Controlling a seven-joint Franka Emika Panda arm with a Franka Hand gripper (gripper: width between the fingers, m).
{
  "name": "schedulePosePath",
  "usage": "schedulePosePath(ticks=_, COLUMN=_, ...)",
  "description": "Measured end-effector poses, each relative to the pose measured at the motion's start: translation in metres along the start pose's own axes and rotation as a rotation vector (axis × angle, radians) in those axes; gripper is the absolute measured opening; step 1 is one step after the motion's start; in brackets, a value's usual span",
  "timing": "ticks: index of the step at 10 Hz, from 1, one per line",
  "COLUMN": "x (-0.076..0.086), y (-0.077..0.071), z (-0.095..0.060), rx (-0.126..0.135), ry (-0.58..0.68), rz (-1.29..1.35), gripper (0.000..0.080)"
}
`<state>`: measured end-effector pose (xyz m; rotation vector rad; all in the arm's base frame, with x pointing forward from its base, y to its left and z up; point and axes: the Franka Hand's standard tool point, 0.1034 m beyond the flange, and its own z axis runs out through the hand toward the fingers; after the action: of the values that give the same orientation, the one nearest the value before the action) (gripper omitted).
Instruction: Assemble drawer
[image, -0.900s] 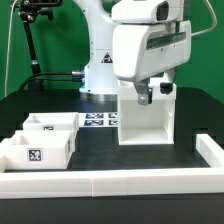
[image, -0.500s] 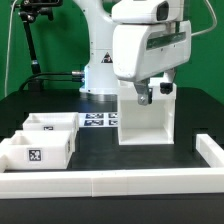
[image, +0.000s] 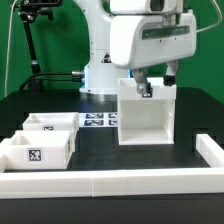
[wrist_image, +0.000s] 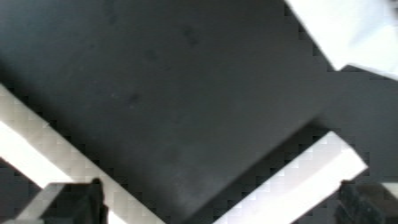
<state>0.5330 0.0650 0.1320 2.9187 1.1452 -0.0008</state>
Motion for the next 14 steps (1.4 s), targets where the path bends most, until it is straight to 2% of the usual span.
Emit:
schedulePosePath(ticks=2, x=-0.011, y=-0.028, z=-0.006, rx=-0.003, ry=-0.006, rz=0.115, gripper=0.0650)
schedulePosePath(ticks=3, x=-0.016, y=-0.035, z=-0.004, rx=-0.003, ry=-0.006, rz=0.147, gripper=0.0650)
schedulePosePath(ticks=4, x=-0.021, y=-0.040, z=-0.003, rx=0.002, ry=-0.012, rz=0.149, gripper=0.0650)
schedulePosePath(ticks=9, x=-0.021, y=-0.039, z=-0.002, rx=0.003, ry=-0.013, rz=0.150, gripper=0.0650)
schedulePosePath(ticks=10, x=-0.026, y=-0.044, z=-0.002, rx=-0.014, ry=0.014, rz=0.249, gripper=0.0650)
schedulePosePath(ticks=11, x=-0.038, y=-0.057, z=-0.001, rx=-0.021, ry=0.019, rz=0.350, gripper=0.0650)
schedulePosePath(ticks=12, x=-0.041, y=-0.069, z=0.000, rx=-0.021, ry=0.009, rz=0.438, gripper=0.0650)
schedulePosePath(ticks=14, x=-0.042, y=-0.084, z=0.004, rx=-0.009, ry=-0.002, rz=0.551, gripper=0.0650)
